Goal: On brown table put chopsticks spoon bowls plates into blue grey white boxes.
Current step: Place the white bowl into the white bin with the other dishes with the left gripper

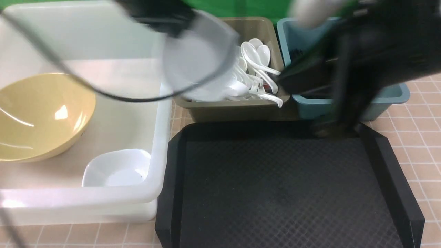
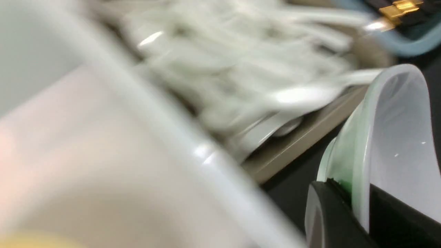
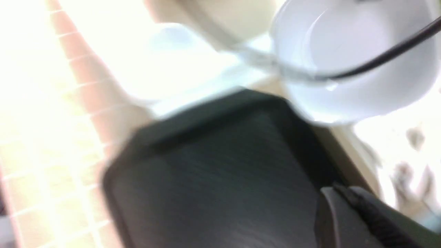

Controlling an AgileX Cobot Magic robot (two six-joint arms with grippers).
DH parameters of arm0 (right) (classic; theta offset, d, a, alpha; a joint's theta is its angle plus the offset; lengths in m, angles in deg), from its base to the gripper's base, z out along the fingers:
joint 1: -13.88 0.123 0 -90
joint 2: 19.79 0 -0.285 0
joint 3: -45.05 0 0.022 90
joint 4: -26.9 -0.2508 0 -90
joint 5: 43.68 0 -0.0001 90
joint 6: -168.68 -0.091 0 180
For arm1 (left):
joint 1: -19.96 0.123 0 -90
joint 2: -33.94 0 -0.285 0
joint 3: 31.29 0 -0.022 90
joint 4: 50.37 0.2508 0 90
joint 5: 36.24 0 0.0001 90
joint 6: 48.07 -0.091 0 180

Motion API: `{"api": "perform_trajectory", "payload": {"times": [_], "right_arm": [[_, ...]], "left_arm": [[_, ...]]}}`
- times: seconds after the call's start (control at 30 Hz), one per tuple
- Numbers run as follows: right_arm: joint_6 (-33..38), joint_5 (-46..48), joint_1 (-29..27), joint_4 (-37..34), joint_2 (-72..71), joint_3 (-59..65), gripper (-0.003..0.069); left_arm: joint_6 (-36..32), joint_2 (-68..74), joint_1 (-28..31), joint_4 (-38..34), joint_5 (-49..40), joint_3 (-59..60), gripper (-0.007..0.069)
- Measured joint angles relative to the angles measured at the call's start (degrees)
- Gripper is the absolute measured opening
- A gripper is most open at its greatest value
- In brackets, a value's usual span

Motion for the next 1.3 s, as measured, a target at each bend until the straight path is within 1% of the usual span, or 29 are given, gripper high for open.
{"api": "perform_trajectory", "payload": {"times": [0.03, 0.07, 0.2, 0.27, 0.33, 0.43, 0.53, 0.7, 0.8, 0.9, 1.07, 1.1, 1.2, 1.23, 1.27, 1.3], "right_arm": [[1.23, 0.09, 2.68, -0.07, 2.41, -2.26, 0.0048], [1.79, 0.26, 4.23, -0.07, 4.29, -3.81, 0.0048], [2.36, 0.47, 6.84, 1.19, 9.64, -8.56, 0.0048], [2.36, 0.47, 6.90, 2.27, 10.47, -9.63, 0.0048], [2.36, 0.47, 6.90, 3.23, 10.67, -9.84, 0.0048], [2.30, 1.22, 6.90, 5.19, 10.67, -10.20, 0.0048], [2.18, 2.61, 6.90, 6.65, 10.67, -10.20, 0.0048], [2.18, 3.44, 6.90, 7.93, 10.67, -10.20, 0.0048], [2.18, 3.55, 6.90, 8.49, 10.67, -10.20, 0.0048], [2.12, 3.61, 6.90, 9.56, 10.67, -10.20, 0.0050], [2.12, 4.04, 6.90, 11.21, 10.67, -10.20, 0.0051], [2.12, 4.04, 6.90, 11.22, 10.67, -10.20, 0.0051], [1.96, 5.26, 6.69, 11.85, 10.67, -10.20, 0.0055], [1.96, 5.26, 6.60, 11.85, 10.67, -10.20, 0.0055], [1.68, 5.55, 6.24, 11.95, 10.67, -10.20, 0.0057], [1.68, 5.65, 6.13, 11.92, 10.67, -10.20, 0.0057]], "left_arm": [[0.00, -2.48, 3.65, -0.25, -0.43, 3.42, 0.0006], [-0.17, -4.31, 6.50, -0.68, -0.58, 6.45, 0.0006], [-3.47, -9.67, 15.55, -3.91, -0.88, 18.00, 0.0006], [-5.46, -11.22, 18.33, -5.87, -0.43, 22.55, 0.0006], [-7.10, -11.89, 19.57, -7.00, 0.58, 25.35, 0.0006], [-10.65, -11.82, 20.05, -8.13, 4.63, 29.15, 0.0006], [-12.66, -10.28, 20.05, -8.63, 6.28, 29.87, 0.0006], [-13.51, -6.65, 20.05, -8.68, 5.87, 30.13, 0.0007], [-13.62, -3.87, 20.05, -8.62, 3.67, 30.18, 0.0011], [-14.29, -2.34, 20.05, -8.67, 3.20, 30.36, 0.0034], [-14.99, -0.45, 20.05, -7.88, 3.54, 30.36, 0.0117], [-14.99, -0.40, 20.05, -7.78, 3.54, 30.36, 0.0122], [-14.99, -0.13, 20.05, -6.86, 3.85, 30.36, 0.0234], [-14.99, -0.13, 20.05, -6.86, 3.85, 30.36, 0.0240], [-14.87, -0.26, 20.05, -6.72, 3.90, 30.36, 0.0287], [-14.86, -0.32, 20.05, -6.71, 3.90, 30.36, 0.0298]]}}
